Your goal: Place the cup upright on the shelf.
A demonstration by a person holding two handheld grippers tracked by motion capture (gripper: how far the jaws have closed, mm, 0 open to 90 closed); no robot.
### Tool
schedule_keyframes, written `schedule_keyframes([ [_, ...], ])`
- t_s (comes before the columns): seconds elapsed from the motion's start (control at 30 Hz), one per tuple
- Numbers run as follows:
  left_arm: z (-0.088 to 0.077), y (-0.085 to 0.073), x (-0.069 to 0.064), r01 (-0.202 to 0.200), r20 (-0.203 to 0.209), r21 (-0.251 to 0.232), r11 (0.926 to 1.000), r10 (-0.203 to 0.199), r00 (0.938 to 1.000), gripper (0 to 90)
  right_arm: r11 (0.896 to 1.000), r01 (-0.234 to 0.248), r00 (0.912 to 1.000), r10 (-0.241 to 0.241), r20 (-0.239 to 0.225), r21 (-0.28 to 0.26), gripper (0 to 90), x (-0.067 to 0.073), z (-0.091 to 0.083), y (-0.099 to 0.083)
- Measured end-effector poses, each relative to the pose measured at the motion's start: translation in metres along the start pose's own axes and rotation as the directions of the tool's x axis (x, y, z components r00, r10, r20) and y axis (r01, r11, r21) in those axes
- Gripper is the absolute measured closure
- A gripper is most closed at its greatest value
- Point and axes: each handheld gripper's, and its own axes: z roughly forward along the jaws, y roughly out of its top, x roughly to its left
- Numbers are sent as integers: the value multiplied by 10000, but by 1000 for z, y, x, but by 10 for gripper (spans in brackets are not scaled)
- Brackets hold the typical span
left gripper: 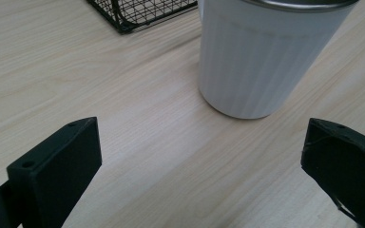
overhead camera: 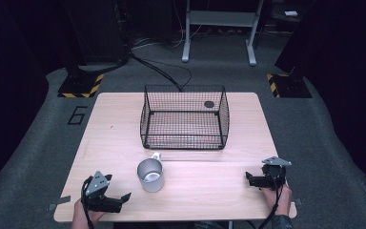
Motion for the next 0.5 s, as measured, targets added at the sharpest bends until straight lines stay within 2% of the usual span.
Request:
schedule_keyframes([
  [0.17, 0, 3, -6, -156, 194, -57, 9999, 157, 9997, 0, 10000, 2, 10000, -2, 1, -8, 10, 0, 0, 0],
  [0.43, 10, 16, -20, -370, 282, -387, 9986, 381, 9989, 0, 10000, 2, 10000, -2, -2, -8, 11, 0, 0, 0],
  [0.5, 11, 19, -21, -427, 406, -323, 9986, 440, 9982, 0, 10000, -1, 10000, 1, -2, -10, 11, 0, 0, 0],
])
